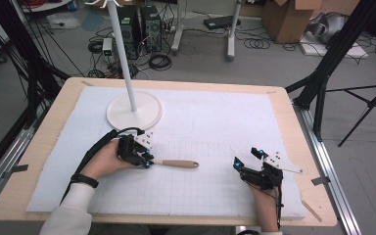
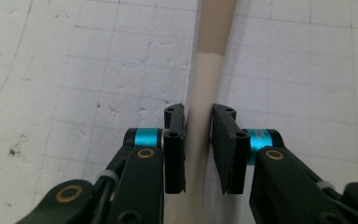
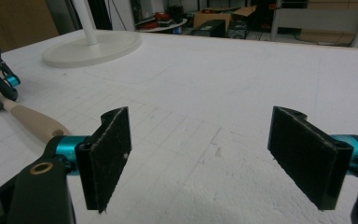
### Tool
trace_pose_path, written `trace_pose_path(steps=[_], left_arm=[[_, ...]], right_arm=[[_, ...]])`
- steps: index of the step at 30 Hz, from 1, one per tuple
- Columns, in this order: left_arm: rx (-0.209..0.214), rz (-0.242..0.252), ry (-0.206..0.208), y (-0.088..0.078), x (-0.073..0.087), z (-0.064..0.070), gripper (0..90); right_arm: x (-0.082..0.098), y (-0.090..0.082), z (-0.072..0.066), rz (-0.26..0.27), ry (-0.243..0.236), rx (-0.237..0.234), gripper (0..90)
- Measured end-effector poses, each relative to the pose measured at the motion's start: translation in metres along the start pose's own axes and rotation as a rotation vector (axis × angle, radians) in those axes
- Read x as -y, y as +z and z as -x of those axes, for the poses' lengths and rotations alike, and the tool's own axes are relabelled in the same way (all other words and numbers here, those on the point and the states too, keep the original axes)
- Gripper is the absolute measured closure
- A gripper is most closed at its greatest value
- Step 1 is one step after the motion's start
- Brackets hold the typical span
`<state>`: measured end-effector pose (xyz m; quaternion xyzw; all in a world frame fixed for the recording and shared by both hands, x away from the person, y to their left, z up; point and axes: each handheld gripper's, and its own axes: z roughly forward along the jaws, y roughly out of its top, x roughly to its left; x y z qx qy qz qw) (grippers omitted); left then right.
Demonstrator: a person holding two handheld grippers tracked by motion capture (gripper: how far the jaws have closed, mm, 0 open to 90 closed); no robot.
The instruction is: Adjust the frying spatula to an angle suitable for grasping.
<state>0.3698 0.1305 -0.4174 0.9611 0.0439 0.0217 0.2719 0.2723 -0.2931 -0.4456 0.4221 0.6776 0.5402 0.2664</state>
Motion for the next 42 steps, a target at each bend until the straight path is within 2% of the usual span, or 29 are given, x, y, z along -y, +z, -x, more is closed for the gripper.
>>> trace_pose_path(steps=[1,6,8,13,18,24,29,36,41,42], left_arm=[[-0.002,-0.004,0.010,0.000,0.000,0.000,75.1],[-0.018,-0.010,-0.006,0.000,-0.002,0.004,77.8],[-0.022,-0.008,0.007,0.000,-0.002,0.004,77.9],[-0.039,-0.001,0.008,-0.002,-0.001,0.005,78.0],[-0.057,0.032,-0.002,-0.009,-0.002,0.006,78.0],[-0.087,0.101,-0.017,-0.028,-0.005,0.014,78.0],[-0.120,0.246,-0.053,-0.046,0.002,0.026,78.0],[-0.176,0.395,-0.077,-0.065,0.015,0.043,78.0],[-0.200,0.446,-0.076,-0.073,0.022,0.055,77.9],[-0.220,0.463,-0.080,-0.075,0.023,0.059,78.0]], right_arm=[[0.000,0.000,0.000,0.000,0.001,0.000,20.2],[0.000,0.000,0.000,0.001,0.002,-0.003,20.2],[0.000,0.000,0.000,0.002,0.002,-0.003,20.2],[0.000,0.000,0.000,0.001,0.004,-0.003,20.2],[0.000,0.000,0.000,0.001,0.005,-0.003,20.2],[0.000,0.000,0.000,0.003,0.009,-0.003,20.2],[0.000,0.000,0.000,0.002,0.004,-0.001,20.2],[0.000,0.000,0.000,0.001,0.006,0.002,20.2],[0.000,0.000,0.000,-0.001,0.008,0.002,20.2],[0.000,0.000,0.000,-0.001,0.009,0.002,20.2]])
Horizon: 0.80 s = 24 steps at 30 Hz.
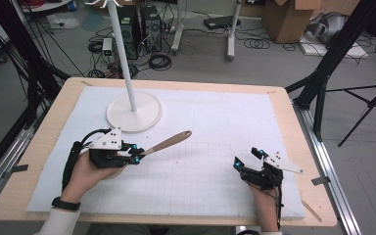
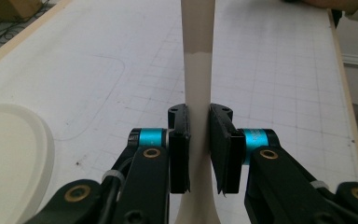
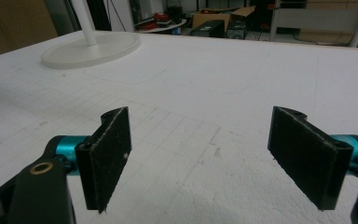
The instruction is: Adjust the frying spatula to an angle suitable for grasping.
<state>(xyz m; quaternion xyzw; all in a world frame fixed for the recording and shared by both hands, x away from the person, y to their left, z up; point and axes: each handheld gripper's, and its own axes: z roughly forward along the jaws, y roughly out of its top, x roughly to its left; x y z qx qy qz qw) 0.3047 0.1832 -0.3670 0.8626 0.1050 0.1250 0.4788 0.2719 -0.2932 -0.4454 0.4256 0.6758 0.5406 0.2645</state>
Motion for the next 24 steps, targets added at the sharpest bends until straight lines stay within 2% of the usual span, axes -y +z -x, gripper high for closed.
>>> trace_pose_path(steps=[2,5,7,10,14,16,24], left_arm=[[-0.021,0.026,-0.010,-0.004,0.000,0.004,78.0],[-0.095,0.081,-0.019,-0.012,0.000,0.015,78.0],[-0.140,0.135,-0.045,-0.015,0.002,0.023,77.9],[-0.174,0.204,-0.072,-0.020,0.005,0.033,77.9],[-0.205,0.266,-0.078,-0.022,0.011,0.041,77.9],[-0.216,0.287,-0.076,-0.023,0.014,0.043,77.9],[-0.251,0.352,-0.087,-0.026,0.018,0.044,77.9]], right_arm=[[0.000,0.000,0.000,0.001,0.005,0.001,20.2],[0.000,0.000,0.000,0.001,-0.002,0.002,20.4],[0.000,0.000,0.000,0.002,-0.001,0.003,20.5],[0.000,0.000,-0.001,0.001,-0.014,0.007,21.6],[0.000,0.000,-0.001,0.006,-0.018,0.010,21.9],[0.000,0.000,-0.001,0.003,-0.005,0.006,22.0],[-0.005,-0.002,-0.003,0.012,0.001,-0.011,22.4]])
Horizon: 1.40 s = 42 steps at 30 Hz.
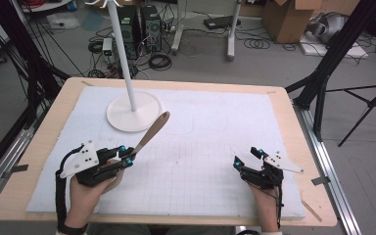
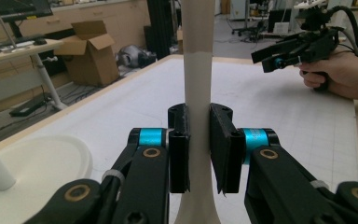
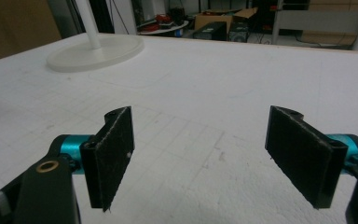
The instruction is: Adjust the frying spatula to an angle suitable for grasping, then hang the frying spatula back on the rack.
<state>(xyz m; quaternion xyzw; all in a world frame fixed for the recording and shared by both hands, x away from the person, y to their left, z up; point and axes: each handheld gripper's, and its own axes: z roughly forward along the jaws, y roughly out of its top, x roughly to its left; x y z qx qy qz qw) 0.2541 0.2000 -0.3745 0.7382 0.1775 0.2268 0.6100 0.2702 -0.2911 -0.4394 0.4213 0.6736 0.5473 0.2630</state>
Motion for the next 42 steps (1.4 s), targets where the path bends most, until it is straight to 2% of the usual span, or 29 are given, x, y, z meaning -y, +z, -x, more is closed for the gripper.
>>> trace_pose_path(steps=[7,11,13,27,34,36,42], left_arm=[[-0.014,0.036,0.006,-0.001,-0.003,0.002,77.9],[-0.015,0.041,0.008,-0.001,-0.004,0.003,77.9],[-0.012,0.045,0.006,0.000,-0.003,0.003,77.8],[-0.017,0.062,0.003,0.002,-0.002,0.002,77.9],[-0.030,0.082,0.007,0.006,-0.003,0.007,77.8],[-0.039,0.091,0.007,0.007,-0.003,0.009,77.8],[-0.055,0.102,0.023,0.012,-0.002,0.016,77.8]], right_arm=[[-0.021,-0.003,-0.015,0.043,-0.024,-0.053,22.4],[-0.038,-0.002,-0.028,0.067,-0.068,-0.091,22.4],[-0.043,-0.002,-0.032,0.073,-0.064,-0.106,22.4],[-0.069,0.005,-0.052,0.083,-0.099,-0.151,22.3],[-0.086,0.009,-0.074,0.126,-0.092,-0.235,22.2],[-0.091,0.012,-0.082,0.134,-0.076,-0.271,22.0],[-0.106,0.021,-0.110,0.162,-0.080,-0.349,22.1]])
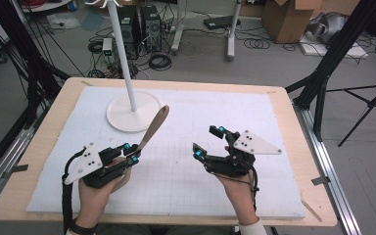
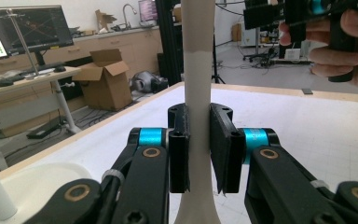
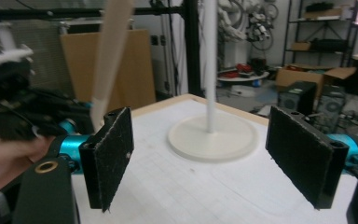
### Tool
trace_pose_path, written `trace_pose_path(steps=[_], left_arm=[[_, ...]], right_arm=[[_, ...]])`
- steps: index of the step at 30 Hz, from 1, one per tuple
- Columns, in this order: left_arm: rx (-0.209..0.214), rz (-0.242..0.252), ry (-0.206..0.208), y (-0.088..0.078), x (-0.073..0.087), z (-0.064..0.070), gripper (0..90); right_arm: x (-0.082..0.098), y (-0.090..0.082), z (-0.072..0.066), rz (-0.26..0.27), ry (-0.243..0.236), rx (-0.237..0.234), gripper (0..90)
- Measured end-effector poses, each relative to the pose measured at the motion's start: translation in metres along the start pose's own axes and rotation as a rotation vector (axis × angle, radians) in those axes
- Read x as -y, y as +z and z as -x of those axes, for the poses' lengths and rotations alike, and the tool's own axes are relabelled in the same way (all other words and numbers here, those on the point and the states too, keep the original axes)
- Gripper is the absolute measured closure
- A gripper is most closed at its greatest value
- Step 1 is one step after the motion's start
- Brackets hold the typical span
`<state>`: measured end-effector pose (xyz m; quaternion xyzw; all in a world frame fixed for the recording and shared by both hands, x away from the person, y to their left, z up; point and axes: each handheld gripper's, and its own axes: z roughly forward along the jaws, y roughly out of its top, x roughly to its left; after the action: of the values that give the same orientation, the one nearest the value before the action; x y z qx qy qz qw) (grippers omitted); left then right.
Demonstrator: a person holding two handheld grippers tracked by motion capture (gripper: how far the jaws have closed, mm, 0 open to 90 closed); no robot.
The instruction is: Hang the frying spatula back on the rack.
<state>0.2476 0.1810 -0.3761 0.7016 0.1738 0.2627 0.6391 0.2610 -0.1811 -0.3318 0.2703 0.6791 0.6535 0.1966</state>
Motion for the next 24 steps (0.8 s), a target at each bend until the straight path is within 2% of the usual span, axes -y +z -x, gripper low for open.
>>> trace_pose_path(steps=[6,16,24], left_arm=[[-0.018,0.018,0.021,0.004,0.000,0.008,77.8],[-0.028,0.054,0.031,0.009,0.000,0.018,77.8],[-0.050,0.057,0.048,0.011,0.001,0.023,77.8]], right_arm=[[-0.009,0.021,-0.021,0.013,-0.001,-0.068,23.3],[-0.013,0.047,-0.038,0.011,0.012,-0.111,25.4],[-0.014,0.061,-0.043,0.039,0.063,-0.157,40.2]])
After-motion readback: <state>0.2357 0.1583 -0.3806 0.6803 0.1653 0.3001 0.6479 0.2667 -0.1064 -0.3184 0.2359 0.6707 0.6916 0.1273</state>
